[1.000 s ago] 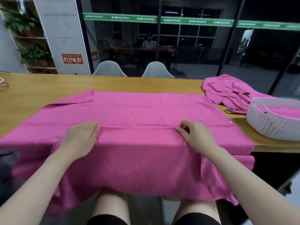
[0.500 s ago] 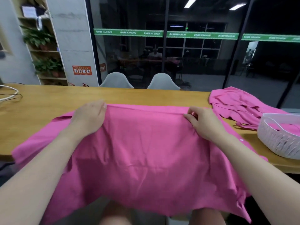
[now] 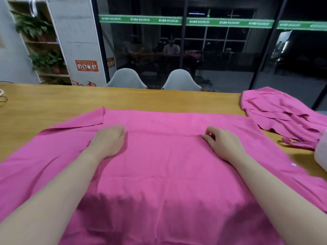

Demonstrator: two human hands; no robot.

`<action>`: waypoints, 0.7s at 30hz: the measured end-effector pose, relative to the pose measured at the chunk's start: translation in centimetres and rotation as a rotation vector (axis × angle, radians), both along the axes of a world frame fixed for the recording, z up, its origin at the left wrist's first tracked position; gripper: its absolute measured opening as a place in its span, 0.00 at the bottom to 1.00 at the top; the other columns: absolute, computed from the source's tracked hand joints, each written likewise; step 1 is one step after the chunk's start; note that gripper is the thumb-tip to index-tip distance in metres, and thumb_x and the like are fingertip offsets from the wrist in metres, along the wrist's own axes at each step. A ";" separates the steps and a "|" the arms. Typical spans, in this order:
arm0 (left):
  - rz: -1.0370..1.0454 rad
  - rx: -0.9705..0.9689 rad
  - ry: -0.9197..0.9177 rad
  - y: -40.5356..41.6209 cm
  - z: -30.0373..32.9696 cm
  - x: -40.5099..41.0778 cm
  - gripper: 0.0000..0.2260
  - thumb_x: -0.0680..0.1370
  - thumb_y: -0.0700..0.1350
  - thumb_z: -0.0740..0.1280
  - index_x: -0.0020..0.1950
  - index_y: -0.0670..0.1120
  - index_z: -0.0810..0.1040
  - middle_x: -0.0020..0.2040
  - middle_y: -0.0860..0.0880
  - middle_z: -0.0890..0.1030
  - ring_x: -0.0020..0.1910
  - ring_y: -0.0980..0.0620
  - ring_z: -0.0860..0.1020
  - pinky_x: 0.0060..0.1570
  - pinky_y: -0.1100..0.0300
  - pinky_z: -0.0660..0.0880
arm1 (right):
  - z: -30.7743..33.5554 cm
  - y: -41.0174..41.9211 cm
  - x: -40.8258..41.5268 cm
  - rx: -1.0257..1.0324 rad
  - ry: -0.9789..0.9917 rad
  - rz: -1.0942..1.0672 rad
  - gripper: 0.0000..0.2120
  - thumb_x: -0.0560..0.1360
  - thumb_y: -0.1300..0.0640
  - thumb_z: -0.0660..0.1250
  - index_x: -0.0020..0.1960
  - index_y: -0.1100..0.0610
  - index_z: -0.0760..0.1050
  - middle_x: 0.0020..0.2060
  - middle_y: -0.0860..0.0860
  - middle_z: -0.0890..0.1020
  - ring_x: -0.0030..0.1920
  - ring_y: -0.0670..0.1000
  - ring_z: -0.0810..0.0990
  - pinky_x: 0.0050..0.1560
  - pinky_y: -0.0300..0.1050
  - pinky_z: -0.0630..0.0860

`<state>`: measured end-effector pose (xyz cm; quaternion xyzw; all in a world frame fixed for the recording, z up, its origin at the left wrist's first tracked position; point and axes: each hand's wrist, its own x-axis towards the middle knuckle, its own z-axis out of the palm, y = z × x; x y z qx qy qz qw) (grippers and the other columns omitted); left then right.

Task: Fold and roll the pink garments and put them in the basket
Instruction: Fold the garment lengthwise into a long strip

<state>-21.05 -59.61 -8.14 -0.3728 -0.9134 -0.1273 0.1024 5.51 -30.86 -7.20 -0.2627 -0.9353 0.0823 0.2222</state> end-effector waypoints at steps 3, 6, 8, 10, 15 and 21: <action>-0.008 -0.005 0.005 0.0 -0.1 0.0 0.12 0.85 0.48 0.53 0.43 0.48 0.67 0.45 0.44 0.78 0.46 0.40 0.77 0.47 0.47 0.72 | -0.2 0.2 -0.1 -0.002 -0.014 0.002 0.09 0.81 0.43 0.64 0.46 0.47 0.73 0.41 0.51 0.84 0.46 0.60 0.80 0.43 0.52 0.75; -0.011 0.006 0.002 -0.2 -0.2 0.3 0.13 0.85 0.49 0.53 0.42 0.48 0.67 0.42 0.47 0.76 0.43 0.41 0.75 0.46 0.46 0.73 | -0.3 0.1 0.1 -0.006 -0.003 -0.005 0.10 0.81 0.44 0.64 0.46 0.48 0.73 0.41 0.51 0.84 0.46 0.60 0.80 0.43 0.52 0.75; -0.017 0.009 -0.002 -0.5 -0.1 0.6 0.13 0.85 0.49 0.53 0.43 0.48 0.67 0.42 0.48 0.75 0.43 0.42 0.75 0.45 0.47 0.72 | -0.4 -0.1 0.3 -0.012 0.006 -0.004 0.10 0.81 0.44 0.64 0.46 0.49 0.74 0.40 0.52 0.84 0.46 0.60 0.80 0.43 0.53 0.76; -0.023 -0.004 0.002 -0.8 0.1 1.2 0.12 0.85 0.49 0.53 0.44 0.47 0.67 0.43 0.47 0.75 0.44 0.41 0.75 0.44 0.48 0.70 | -0.4 -0.3 0.6 -0.019 0.012 -0.005 0.10 0.81 0.44 0.65 0.46 0.49 0.75 0.40 0.51 0.84 0.46 0.60 0.80 0.43 0.53 0.76; -0.039 -0.018 0.013 -2.7 0.1 3.1 0.13 0.86 0.48 0.53 0.45 0.46 0.68 0.43 0.48 0.74 0.45 0.42 0.75 0.44 0.48 0.70 | -0.4 -1.8 2.2 -0.020 0.024 0.001 0.10 0.81 0.44 0.65 0.46 0.49 0.75 0.41 0.51 0.84 0.46 0.59 0.80 0.40 0.50 0.72; -0.054 -0.019 0.003 -5.3 0.2 6.3 0.12 0.86 0.48 0.53 0.45 0.46 0.68 0.43 0.48 0.74 0.45 0.42 0.75 0.45 0.49 0.71 | -0.4 -4.1 5.2 -0.039 0.032 -0.001 0.10 0.80 0.43 0.66 0.45 0.48 0.74 0.38 0.50 0.83 0.45 0.59 0.80 0.41 0.51 0.74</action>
